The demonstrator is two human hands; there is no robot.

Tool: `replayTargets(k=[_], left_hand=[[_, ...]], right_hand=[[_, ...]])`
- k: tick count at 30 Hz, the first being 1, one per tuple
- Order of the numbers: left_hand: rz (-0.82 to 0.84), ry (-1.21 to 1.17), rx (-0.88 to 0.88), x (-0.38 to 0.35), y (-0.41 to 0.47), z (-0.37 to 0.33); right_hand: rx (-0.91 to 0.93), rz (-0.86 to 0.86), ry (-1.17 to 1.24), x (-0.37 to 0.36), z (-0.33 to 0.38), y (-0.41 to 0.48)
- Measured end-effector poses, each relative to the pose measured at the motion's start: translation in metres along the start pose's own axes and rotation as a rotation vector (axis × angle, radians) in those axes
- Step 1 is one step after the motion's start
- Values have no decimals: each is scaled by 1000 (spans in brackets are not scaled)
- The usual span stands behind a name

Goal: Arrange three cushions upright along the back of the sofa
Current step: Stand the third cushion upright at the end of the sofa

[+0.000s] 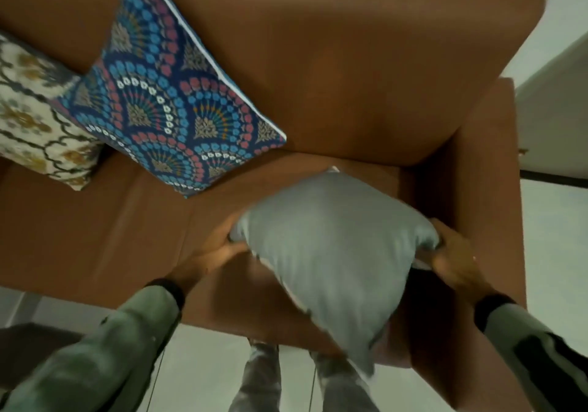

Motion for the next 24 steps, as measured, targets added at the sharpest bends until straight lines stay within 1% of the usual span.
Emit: replayTargets(k=[2, 4, 6, 8, 11, 15, 18, 21, 22, 23, 24], left_hand=[[-35, -130, 18, 28, 16, -44], [-23, -180, -3, 44, 30, -86], [-33, -123, -69, 49, 46, -121], [-79, -58, -92, 49, 65, -136], [-84, 37, -65, 39, 94, -136], [-128, 149, -2, 29, 121, -119], [-148, 130, -9, 16, 134, -115], [-113, 89, -68, 2, 139, -116], [-90, 134, -85, -2, 140, -114], [-66, 240, -101, -3, 143, -112], [-57, 401, -116, 0, 144, -109]], right_hand=[[4, -126, 118, 32, 31, 23], [31, -226, 198, 61, 64, 45], [43, -298, 230, 83, 87, 64], [67, -356, 228, 97, 100, 82], [96, -409, 147, 104, 111, 103], [135, -442, -63, 92, 119, 118], [126, -455, -111, 85, 120, 129], [94, -450, -119, 84, 116, 129], [75, -451, -115, 85, 115, 127], [55, -458, -113, 87, 115, 126], [41, -471, -110, 89, 117, 122]])
Point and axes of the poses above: each hand's wrist, its own y-axis towards the middle knuckle, its own x-axis out of the back of the hand, z = x × y, the point moved 8 cm from there along y, towards the middle knuckle, and after that the axes turned 12 degrees about -z, right-handed, at the moved point
